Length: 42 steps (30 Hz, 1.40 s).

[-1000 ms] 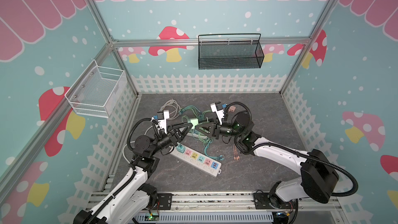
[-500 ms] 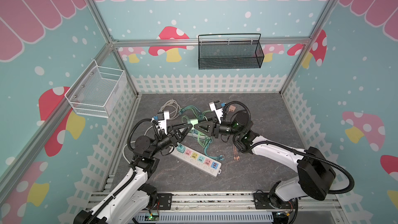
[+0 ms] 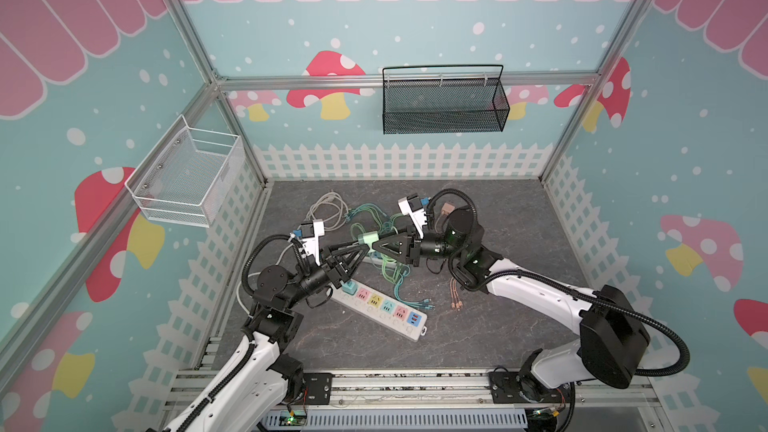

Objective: Insert the plug
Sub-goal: 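Lower the green charger toward the long strip with right gripper while left gripper withdraws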

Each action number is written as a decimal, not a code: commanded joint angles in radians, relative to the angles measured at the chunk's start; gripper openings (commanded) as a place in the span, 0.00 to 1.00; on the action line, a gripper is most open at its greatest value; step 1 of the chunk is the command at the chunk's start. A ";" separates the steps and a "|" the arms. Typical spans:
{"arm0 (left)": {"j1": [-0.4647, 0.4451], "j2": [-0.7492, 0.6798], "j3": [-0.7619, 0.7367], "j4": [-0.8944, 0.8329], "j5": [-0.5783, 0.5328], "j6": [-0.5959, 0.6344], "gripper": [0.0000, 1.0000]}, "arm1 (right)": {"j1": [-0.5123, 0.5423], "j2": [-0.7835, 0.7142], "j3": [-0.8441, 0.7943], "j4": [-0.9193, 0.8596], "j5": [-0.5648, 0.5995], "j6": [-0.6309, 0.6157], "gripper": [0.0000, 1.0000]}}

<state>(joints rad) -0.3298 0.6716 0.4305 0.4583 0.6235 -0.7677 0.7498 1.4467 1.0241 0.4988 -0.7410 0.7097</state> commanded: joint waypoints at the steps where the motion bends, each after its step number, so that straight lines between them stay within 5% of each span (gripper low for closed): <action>1: -0.003 -0.061 0.020 -0.186 -0.080 0.068 0.57 | -0.007 -0.047 0.060 -0.250 0.087 -0.180 0.20; 3: -0.003 -0.086 0.027 -0.265 -0.118 0.082 0.63 | -0.010 -0.047 0.079 -0.304 0.101 -0.213 0.20; 17: 0.000 -0.175 0.151 -0.884 -0.486 0.126 0.65 | -0.007 -0.072 0.169 -0.687 0.331 -0.449 0.15; 25: 0.003 -0.145 0.126 -1.017 -0.610 0.025 0.63 | 0.008 -0.082 0.162 -0.815 0.364 -0.553 0.15; 42: 0.010 -0.131 -0.060 -1.023 -0.658 -0.074 0.60 | 0.095 0.172 0.276 -0.982 0.392 -0.602 0.13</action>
<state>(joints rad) -0.3244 0.5407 0.3916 -0.5671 -0.0048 -0.8082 0.8337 1.5940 1.2602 -0.4484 -0.3607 0.1436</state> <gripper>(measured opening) 0.601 0.274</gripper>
